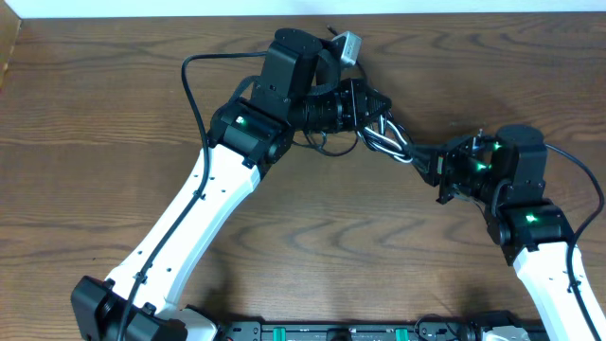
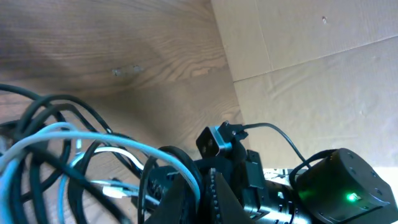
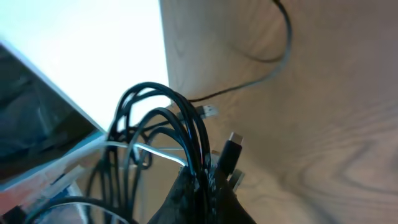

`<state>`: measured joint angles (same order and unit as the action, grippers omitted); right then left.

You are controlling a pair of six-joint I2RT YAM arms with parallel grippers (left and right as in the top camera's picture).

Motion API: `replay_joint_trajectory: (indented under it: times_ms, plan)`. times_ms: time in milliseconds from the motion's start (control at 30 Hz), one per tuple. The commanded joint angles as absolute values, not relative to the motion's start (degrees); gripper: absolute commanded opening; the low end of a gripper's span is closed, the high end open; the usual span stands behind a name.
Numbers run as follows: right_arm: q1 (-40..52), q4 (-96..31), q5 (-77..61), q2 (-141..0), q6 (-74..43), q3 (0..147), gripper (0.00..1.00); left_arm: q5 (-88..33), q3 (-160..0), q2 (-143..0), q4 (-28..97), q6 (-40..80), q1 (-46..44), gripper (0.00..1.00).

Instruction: Untangle cables

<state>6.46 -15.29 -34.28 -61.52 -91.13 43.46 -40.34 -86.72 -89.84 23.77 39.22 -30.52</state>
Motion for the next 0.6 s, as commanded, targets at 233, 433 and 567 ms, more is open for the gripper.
replay_joint_trajectory:
  times_ms: [233,433,567]
  plan:
    - [6.68,-8.34,-31.24,-61.63,-84.03,44.34,0.01,-41.32,-86.85,-88.18,30.57,25.26,-30.70,0.30]
    - [6.68,-8.32,-30.74,-61.63,-80.82,44.34,0.01,-36.58,-86.85,-88.18,40.73,11.70,-30.70,0.70]
    - [6.68,-8.32,-30.76,-61.63,-78.56,44.34,0.01,-34.87,-86.85,-88.18,46.52,-0.12,-30.72,0.75]
